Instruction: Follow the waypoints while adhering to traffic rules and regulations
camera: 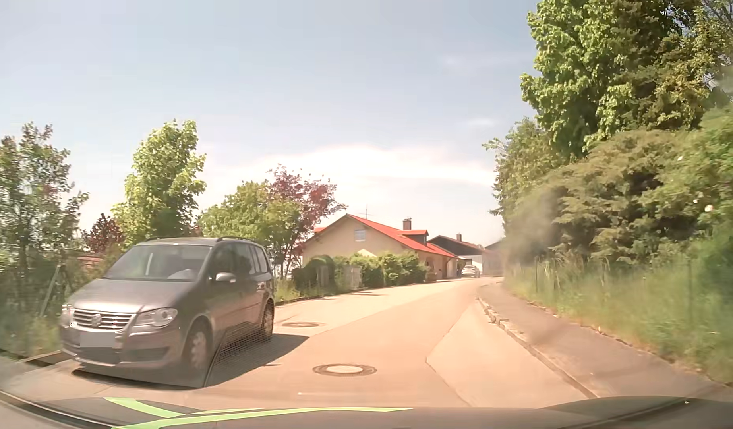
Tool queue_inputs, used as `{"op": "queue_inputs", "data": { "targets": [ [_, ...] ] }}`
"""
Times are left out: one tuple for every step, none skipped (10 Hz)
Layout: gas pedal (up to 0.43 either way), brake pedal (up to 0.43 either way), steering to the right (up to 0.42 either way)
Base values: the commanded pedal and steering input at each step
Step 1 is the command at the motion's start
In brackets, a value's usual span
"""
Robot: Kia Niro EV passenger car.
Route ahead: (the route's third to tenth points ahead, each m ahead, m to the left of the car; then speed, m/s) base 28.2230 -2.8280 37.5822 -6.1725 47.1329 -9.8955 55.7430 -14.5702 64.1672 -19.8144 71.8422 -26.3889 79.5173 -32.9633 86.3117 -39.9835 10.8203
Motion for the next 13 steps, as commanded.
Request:
{"op": "queue_inputs", "data": {
  "targets": [
    [0.138, 0.0, 0.053],
    [0.138, 0.0, 0.053],
    [0.138, 0.0, 0.053],
    [0.138, 0.0, 0.053],
    [0.138, 0.0, 0.053],
    [0.138, 0.0, 0.053],
    [0.138, 0.0, 0.052],
    [0.138, 0.0, 0.05],
    [0.138, 0.0, 0.049],
    [0.138, 0.0, 0.048],
    [0.138, 0.0, 0.046],
    [0.138, 0.0, 0.044],
    [0.138, 0.0, 0.043]
  ]
}}
